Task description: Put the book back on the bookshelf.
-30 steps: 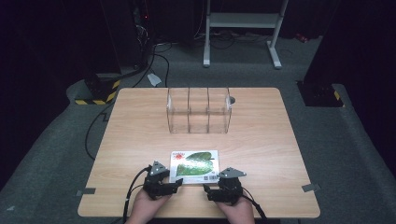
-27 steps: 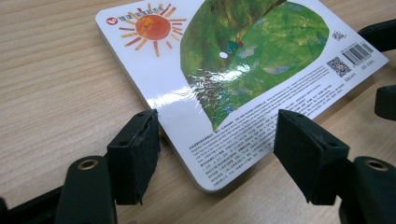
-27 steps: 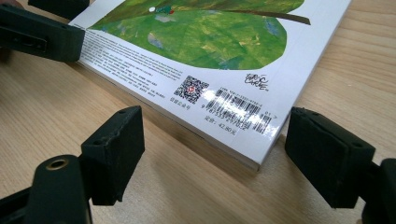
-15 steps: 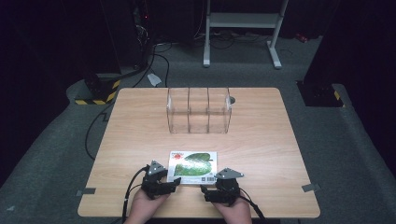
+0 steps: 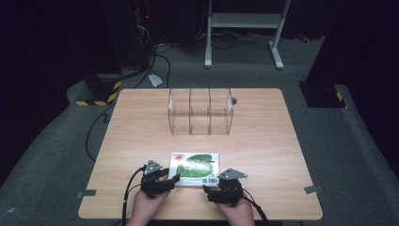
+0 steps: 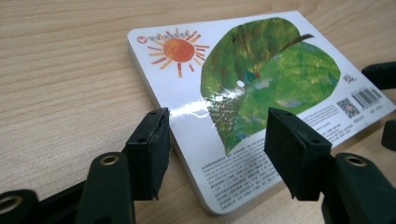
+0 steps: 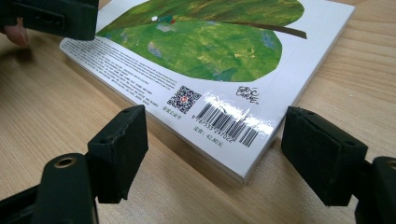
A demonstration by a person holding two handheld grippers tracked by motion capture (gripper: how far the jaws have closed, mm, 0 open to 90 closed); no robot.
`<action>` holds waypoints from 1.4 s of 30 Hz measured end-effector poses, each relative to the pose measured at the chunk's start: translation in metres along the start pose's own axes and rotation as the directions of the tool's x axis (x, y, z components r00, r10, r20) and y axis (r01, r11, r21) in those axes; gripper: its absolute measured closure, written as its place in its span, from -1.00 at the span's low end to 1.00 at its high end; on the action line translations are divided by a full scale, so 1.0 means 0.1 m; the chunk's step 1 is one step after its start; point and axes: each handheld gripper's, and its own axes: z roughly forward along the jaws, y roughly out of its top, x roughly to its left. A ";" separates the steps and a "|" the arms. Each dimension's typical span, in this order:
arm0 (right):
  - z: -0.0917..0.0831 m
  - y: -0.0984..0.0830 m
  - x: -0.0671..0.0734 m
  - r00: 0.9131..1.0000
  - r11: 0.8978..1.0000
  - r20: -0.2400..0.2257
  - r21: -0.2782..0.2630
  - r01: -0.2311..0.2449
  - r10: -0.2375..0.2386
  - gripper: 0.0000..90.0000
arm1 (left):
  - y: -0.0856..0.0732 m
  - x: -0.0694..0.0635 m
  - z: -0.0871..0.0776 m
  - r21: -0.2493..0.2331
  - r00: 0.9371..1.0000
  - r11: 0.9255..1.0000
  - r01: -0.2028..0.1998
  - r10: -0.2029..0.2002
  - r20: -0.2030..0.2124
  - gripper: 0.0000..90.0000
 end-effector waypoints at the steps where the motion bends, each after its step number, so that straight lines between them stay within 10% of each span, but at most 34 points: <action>1: 0.00 0.00 0.00 1.000 1.000 0.001 0.002 -0.003 0.003 -0.49 | 0.00 0.00 0.00 -0.010 1.000 1.000 0.009 -0.009 -0.002 -0.05; 15: 0.01 0.00 0.02 1.000 1.000 0.003 0.001 -0.010 0.010 -0.52 | 0.01 0.01 -0.07 -0.062 0.998 0.996 0.056 -0.057 -0.006 0.20; 42: 0.03 -0.02 0.07 0.998 1.000 0.058 0.005 0.031 -0.031 -0.56 | 0.11 -0.15 -0.34 -0.201 0.999 0.979 -0.020 0.026 0.025 0.24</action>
